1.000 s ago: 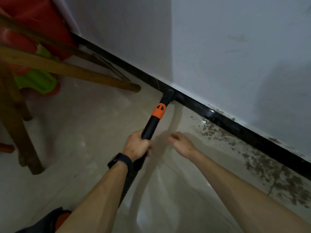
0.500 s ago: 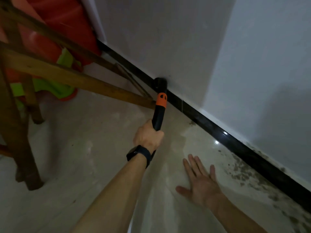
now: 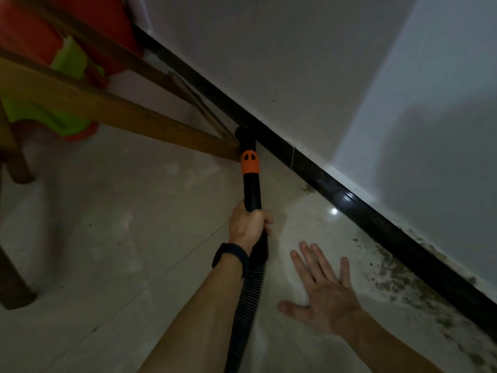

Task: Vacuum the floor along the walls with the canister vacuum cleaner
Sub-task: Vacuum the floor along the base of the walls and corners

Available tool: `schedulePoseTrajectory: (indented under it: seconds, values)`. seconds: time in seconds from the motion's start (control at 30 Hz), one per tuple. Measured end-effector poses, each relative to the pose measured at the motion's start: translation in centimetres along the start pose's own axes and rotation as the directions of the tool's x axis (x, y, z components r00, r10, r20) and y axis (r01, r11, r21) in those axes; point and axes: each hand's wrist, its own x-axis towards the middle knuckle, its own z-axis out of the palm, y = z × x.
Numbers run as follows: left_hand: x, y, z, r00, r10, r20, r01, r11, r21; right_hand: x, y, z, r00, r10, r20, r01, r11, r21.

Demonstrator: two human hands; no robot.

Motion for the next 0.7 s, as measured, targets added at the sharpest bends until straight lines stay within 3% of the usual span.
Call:
schedulePoseTrajectory:
  seconds: [0.07, 0.13, 0.3, 0.53, 0.7]
  values:
    - [1.1, 0.8, 0.4, 1.000, 0.010, -0.027, -0.010, 1.000, 0.028, 0.1, 0.0, 0.2, 1.000, -0.009, -0.026, 0.010, 1.000, 0.023]
    - [2.2, 1.7, 0.6, 0.998, 0.026, -0.056, -0.020, 0.994, 0.111, 0.2, -0.3, 0.3, 0.989, -0.027, -0.146, 0.022, 0.999, -0.039]
    - [3.1, 4.0, 1.1, 0.996, 0.018, -0.089, -0.002, 0.984, 0.180, 0.4, 0.0, 0.9, 0.994, -0.019, -0.106, 0.016, 1.000, -0.026]
    - [0.3, 3.2, 1.1, 0.997, -0.075, 0.004, 0.075, 0.997, -0.005, 0.2, 0.0, 0.1, 0.994, -0.045, -0.103, 0.046, 0.999, 0.011]
    - [-1.4, 1.3, 0.9, 1.000, -0.030, 0.006, 0.029, 0.988, 0.155, 0.3, 0.4, 0.7, 0.999, -0.016, -0.046, 0.017, 0.999, 0.037]
